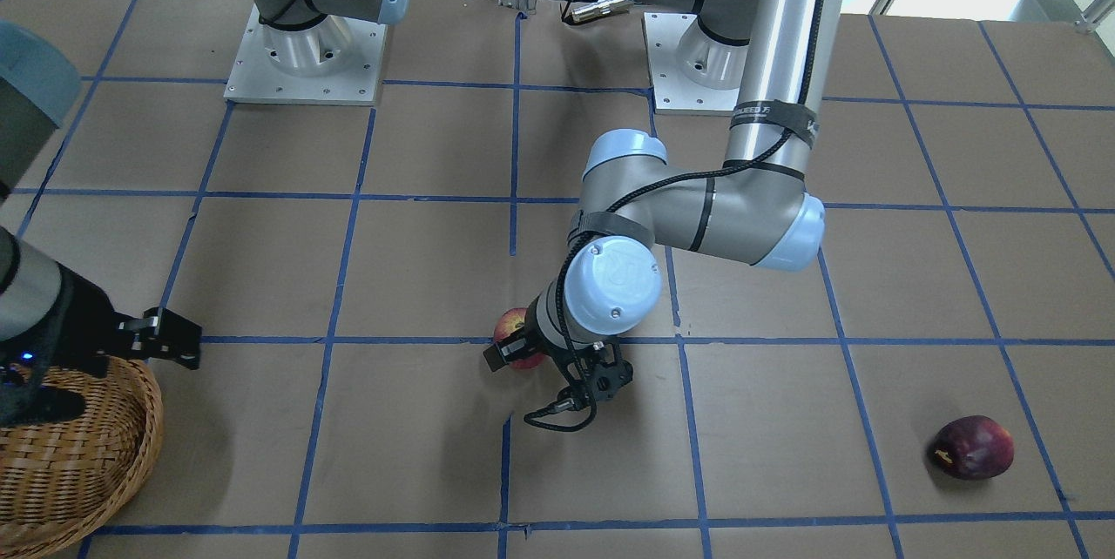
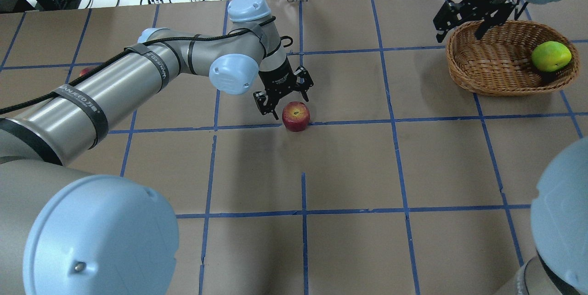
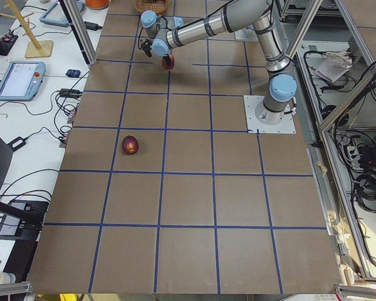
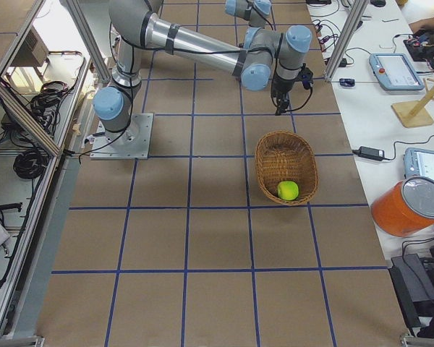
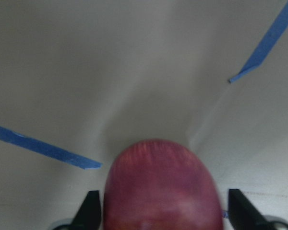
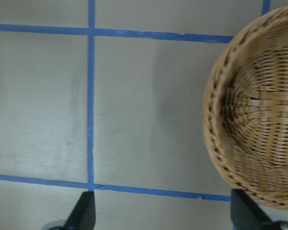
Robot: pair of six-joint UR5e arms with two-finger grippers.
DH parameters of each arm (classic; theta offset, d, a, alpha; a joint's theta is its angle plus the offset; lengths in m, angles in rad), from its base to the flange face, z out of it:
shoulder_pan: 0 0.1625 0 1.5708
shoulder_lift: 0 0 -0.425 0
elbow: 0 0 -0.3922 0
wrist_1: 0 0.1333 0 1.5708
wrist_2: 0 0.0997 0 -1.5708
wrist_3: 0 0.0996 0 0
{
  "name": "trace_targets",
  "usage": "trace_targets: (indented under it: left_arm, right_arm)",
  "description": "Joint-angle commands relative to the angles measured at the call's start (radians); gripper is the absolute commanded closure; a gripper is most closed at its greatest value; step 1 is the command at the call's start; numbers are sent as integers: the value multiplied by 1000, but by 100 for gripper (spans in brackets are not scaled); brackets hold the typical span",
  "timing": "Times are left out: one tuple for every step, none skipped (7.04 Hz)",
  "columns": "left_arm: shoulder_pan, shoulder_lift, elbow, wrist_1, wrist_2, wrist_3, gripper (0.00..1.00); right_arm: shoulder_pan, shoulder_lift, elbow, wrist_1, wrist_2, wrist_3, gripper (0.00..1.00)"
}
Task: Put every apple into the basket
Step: 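Release the red apple and withdraw left while right reaches it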
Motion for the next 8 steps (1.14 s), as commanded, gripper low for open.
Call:
trace_targets:
  left_arm:
    - [120,49,102,-205,51,244,0]
    - [167,69,133,-265,157,414,0]
    - [200,83,132,-264,251,548,0]
    - [236,95,136,-252,343,675,0]
    - [288,98,132,-238,353,797,0]
    - [385,92,132,-182,353,980,0]
    - [484,68,115,-102,350,1182,0]
    - [550,51,113,-68,350,1316,0]
  right_arm:
    - [145,5,2,-1,32,185,0]
    - [200,11,5,-6,70,324,0]
    - [258,14,11,-8,71,420,0]
    - [317,15,31,-32,71,489,0]
    - [370,29,63,-76,71,588,0]
    - [423,57,94,-174,71,664,0]
    - [472,95,106,-231,69,736,0]
    - [521,139,108,-235,68,776,0]
